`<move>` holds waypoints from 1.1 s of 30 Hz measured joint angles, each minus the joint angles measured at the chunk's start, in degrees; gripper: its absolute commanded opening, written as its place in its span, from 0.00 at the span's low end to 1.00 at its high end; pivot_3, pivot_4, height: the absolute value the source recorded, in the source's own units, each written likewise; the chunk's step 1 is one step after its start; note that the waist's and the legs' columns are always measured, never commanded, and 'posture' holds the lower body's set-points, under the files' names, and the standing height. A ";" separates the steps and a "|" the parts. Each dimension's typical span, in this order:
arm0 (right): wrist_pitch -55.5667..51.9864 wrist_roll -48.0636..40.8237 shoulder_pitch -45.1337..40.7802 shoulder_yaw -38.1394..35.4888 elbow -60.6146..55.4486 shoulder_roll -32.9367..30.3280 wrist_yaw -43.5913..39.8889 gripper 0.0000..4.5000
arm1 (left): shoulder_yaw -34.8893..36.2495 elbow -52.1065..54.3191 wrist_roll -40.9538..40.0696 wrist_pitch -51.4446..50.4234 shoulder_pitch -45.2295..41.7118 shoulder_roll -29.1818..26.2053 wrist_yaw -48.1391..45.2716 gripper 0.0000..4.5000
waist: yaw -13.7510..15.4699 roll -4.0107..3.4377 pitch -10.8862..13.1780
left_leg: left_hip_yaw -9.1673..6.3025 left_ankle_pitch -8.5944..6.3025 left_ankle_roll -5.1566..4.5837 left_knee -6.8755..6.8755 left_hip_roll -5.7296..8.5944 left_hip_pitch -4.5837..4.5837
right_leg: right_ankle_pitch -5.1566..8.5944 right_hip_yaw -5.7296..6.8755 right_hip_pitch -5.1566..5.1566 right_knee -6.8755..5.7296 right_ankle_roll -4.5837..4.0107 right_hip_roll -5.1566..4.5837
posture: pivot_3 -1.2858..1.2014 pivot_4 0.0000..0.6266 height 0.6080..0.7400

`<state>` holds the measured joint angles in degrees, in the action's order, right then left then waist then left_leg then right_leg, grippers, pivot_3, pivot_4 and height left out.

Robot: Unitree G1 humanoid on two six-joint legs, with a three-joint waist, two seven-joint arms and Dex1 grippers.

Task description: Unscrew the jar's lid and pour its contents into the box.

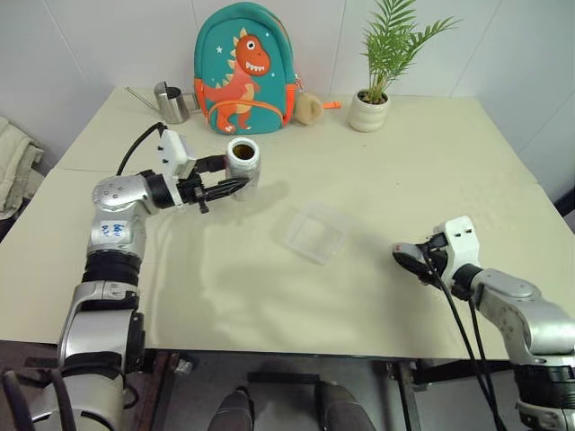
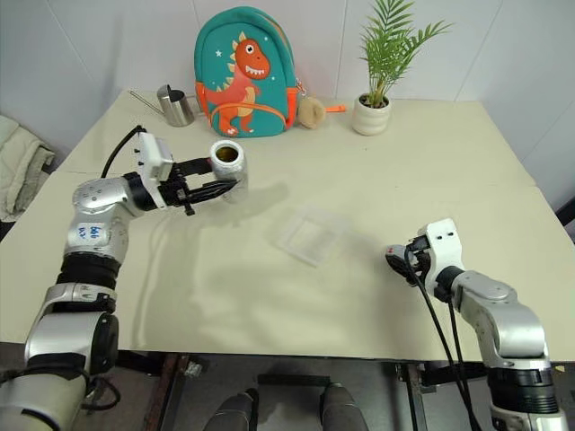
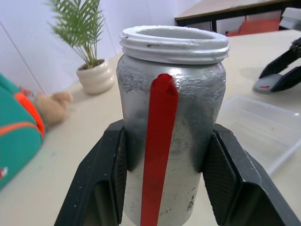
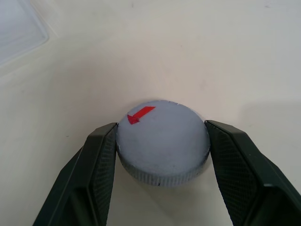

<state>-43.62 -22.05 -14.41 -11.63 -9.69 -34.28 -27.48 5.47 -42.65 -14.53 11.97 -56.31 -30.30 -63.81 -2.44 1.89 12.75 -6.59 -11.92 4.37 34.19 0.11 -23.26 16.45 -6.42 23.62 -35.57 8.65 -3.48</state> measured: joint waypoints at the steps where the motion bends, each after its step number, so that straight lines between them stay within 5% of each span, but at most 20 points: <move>1: -0.09 0.01 0.39 0.00 -0.22 0.00 -0.04 0.80 | -0.10 -0.97 0.45 1.09 -0.70 0.28 0.11 0.41 | 0.00 0.00 0.00 | 0.00 0.00 0.00 0.00 0.00 0.00 | 0.00 0.00 0.00 0.00 0.00 0.00 | 0.52 0.24 1.00; 4: -0.14 -0.53 2.31 -0.09 -1.83 0.08 -0.46 0.99 | -0.64 -2.63 1.74 4.35 -1.88 0.83 0.63 0.41 | 0.06 0.00 0.00 | -0.01 0.00 0.00 -0.05 0.00 0.00 | 0.00 0.00 0.02 0.00 0.00 0.00 | 0.52 0.24 1.00; 10: 2.06 -3.15 5.44 -4.38 -6.45 -1.29 -3.60 0.99 | -3.24 -5.28 5.59 12.51 -3.74 2.15 1.15 0.41 | 0.61 0.00 0.00 | -0.01 -0.01 0.00 -0.04 0.01 -0.02 | 0.00 0.01 0.01 0.02 0.02 -0.01 | 0.52 0.24 1.00; 17: 3.42 -20.92 10.11 -17.14 -19.35 -6.64 -17.57 0.99 | -7.48 -10.71 12.85 28.73 -8.43 4.32 4.34 0.41 | 0.79 0.02 0.01 | -0.02 -0.01 -0.01 -0.02 0.01 0.00 | -0.03 0.02 -0.09 0.10 0.08 0.00 | 0.52 0.24 1.00; 21: 3.70 -26.50 14.19 -20.35 -22.01 -9.81 -24.21 0.99 | -13.03 -15.07 23.41 39.57 -11.30 4.65 12.65 0.41 | 0.77 0.03 0.01 | 0.00 -0.01 -0.02 0.06 0.05 -0.01 | -0.07 -0.02 -0.15 0.18 0.16 -0.01 | 0.52 0.24 1.00; 27: 5.01 -26.12 17.65 -22.70 -21.72 -13.75 -26.82 0.99 | -29.14 -17.00 55.21 50.49 -17.74 1.80 44.27 0.41 | 0.82 0.29 0.16 | 0.07 -0.02 -0.02 0.22 0.06 -0.05 | -0.08 -0.11 -0.15 0.27 0.25 -0.01 | 0.52 0.24 1.00; 33: 5.69 -27.32 17.83 -23.04 -22.03 -13.75 -25.33 0.99 | -51.89 -16.74 88.32 41.89 -28.63 1.46 87.54 0.41 | 0.81 0.50 0.28 | 0.13 -0.18 0.06 0.47 0.07 -0.40 | -0.17 -0.13 -0.16 0.77 0.47 -0.03 | 0.52 0.24 1.00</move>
<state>-37.93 -49.38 3.41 -34.67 -31.72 -48.04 -52.80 -46.43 -59.39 73.79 53.86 -84.94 -28.84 23.73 -1.63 2.39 13.03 -6.46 -12.10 4.43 34.67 0.18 -23.65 16.28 -6.56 23.46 -34.80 9.13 -3.51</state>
